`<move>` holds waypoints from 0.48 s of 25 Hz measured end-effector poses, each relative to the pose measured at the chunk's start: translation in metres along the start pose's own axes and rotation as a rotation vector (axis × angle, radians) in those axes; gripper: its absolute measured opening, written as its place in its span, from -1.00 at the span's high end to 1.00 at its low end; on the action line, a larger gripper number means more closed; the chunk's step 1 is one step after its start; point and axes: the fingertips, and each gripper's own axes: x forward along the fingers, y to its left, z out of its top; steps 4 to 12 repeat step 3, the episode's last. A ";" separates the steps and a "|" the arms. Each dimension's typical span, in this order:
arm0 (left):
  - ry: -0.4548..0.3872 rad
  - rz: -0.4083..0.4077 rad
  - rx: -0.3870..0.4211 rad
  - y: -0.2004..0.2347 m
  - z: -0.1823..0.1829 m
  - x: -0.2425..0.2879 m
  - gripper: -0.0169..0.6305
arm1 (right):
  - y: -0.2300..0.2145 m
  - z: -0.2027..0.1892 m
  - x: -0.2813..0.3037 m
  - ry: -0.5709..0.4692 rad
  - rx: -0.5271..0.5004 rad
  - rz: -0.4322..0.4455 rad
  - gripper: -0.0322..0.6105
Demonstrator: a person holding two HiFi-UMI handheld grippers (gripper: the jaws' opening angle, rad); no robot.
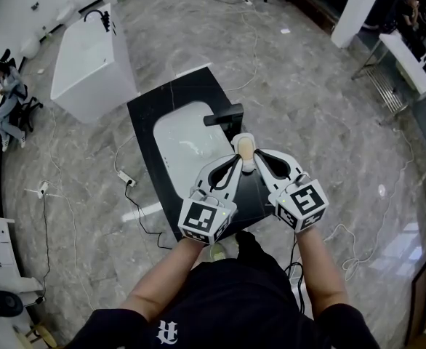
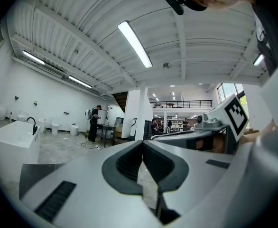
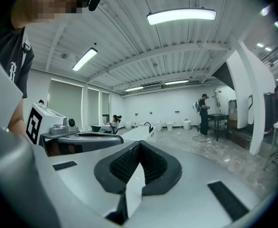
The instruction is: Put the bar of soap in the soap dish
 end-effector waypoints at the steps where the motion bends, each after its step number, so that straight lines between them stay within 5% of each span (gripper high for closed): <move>1: 0.001 0.000 0.001 -0.004 -0.003 -0.001 0.92 | 0.001 -0.003 -0.004 -0.001 -0.001 0.000 0.88; 12: 0.004 0.000 0.003 -0.011 -0.009 -0.004 0.92 | 0.003 -0.008 -0.010 -0.002 -0.003 0.000 0.88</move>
